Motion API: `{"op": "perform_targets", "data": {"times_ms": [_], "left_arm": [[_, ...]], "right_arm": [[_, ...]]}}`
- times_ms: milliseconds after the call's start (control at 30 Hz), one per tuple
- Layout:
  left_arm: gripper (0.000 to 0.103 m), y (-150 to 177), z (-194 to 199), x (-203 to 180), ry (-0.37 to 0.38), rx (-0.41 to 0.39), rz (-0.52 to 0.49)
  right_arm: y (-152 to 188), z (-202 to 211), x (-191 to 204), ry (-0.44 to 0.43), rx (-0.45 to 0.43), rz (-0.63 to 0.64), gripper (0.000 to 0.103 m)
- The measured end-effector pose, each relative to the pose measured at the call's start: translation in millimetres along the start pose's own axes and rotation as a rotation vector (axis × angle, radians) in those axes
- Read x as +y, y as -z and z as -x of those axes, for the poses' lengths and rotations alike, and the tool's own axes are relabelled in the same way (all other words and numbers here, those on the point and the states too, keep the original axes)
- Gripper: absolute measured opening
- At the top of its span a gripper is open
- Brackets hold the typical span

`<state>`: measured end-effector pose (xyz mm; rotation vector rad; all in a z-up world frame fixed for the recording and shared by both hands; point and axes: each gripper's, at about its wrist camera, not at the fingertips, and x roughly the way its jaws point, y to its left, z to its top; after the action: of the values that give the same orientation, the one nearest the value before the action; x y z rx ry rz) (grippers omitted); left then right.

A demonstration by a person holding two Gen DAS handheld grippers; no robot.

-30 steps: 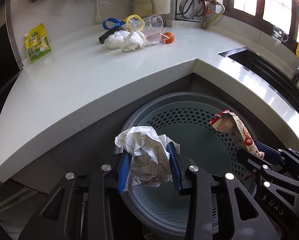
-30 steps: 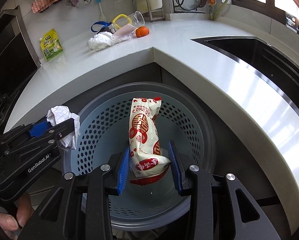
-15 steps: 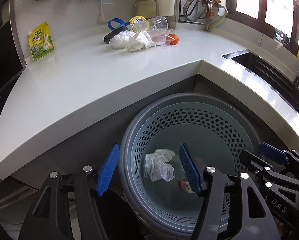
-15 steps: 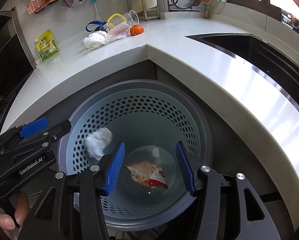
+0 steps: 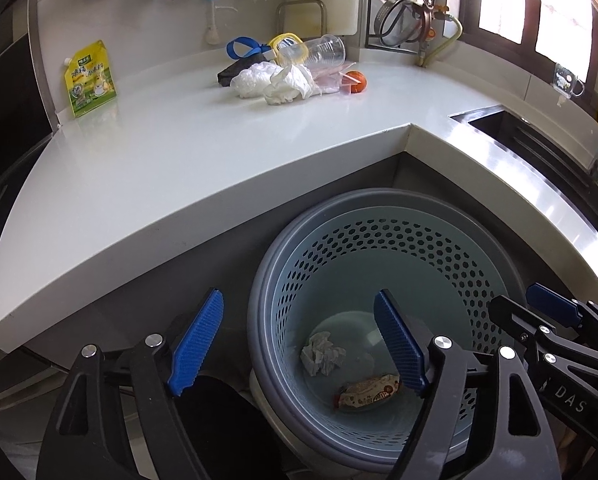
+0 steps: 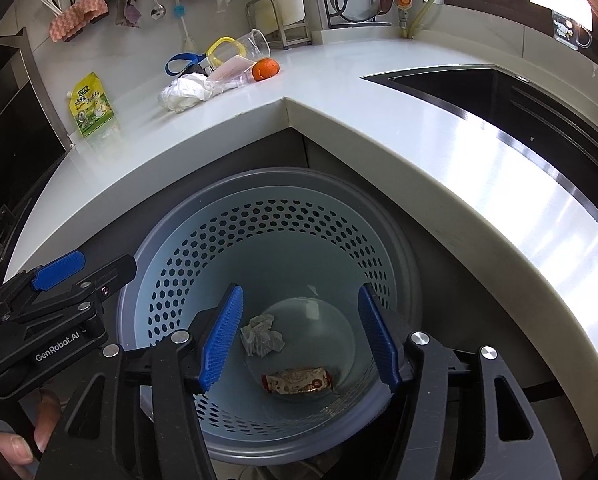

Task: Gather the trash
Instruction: 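Open both tools to drop the wrapper and paper into the bin, then reach the right tool to the orange peel and grasp it while the left tool grasps the white tissue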

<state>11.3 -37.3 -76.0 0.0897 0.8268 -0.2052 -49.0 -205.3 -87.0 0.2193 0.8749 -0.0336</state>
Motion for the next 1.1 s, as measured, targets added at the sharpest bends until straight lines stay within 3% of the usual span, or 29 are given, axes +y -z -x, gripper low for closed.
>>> {"op": "perform_targets", "data": {"times_ms": [233,600,933,1100], "left_arm": [[0.09,-2.8,5.1,9.0,0.004,-0.015,0.037],[0.097,-17.4,14.1,22.5,-0.017,-0.05,0.08],[0.097,-68.5,24.1,35.6,-0.042,-0.142,0.094],[0.097,-102.8,16.0,46.1,-0.065,-0.179,0.112]], "right_arm": [[-2.4,3.4,0.1,-0.002,-0.016,0.0,0.059],[-13.9,7.2,2.1,-0.005,-0.046,0.025,0.062],[-76.5,15.0,5.5,-0.011,-0.143,0.079,0.067],[-114.6,-0.3,6.0,-0.038,-0.158,0.094,0.067]]}}
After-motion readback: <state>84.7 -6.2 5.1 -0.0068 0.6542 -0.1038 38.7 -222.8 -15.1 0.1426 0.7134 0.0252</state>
